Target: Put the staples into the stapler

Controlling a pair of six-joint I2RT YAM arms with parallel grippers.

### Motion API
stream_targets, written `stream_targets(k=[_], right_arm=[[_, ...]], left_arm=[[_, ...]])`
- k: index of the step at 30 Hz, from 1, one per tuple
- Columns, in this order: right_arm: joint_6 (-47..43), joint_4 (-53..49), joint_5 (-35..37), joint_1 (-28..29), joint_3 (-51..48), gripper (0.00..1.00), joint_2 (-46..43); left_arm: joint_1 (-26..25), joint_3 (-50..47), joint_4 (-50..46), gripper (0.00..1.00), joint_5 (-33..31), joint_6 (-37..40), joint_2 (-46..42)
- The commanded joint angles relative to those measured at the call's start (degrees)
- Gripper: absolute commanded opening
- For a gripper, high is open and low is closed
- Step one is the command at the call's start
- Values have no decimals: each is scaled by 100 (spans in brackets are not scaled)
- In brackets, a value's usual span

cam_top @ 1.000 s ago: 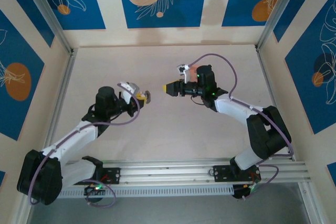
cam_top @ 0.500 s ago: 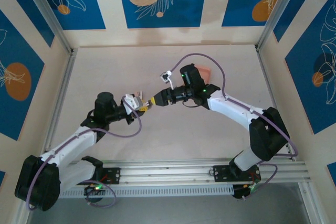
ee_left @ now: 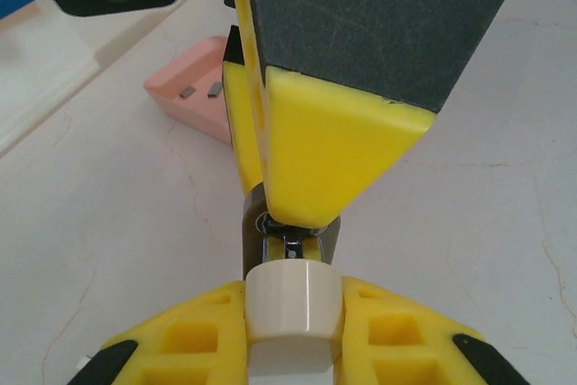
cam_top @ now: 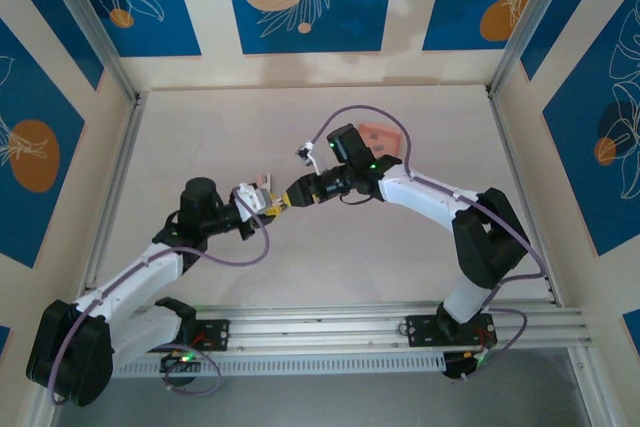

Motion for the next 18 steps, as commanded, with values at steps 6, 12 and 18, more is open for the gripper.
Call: stream_targets(k=[6, 12, 18], right_arm=[[419, -164, 542, -205, -318, 53, 510], [224, -39, 668, -233, -465, 54, 360], [-611, 908, 801, -404, -1229, 59, -658]], left_arm=[[-97, 128, 131, 0, 357, 24, -298], [-96, 213, -45, 0, 236, 25, -350], [-97, 322, -263, 0, 296, 84, -334]])
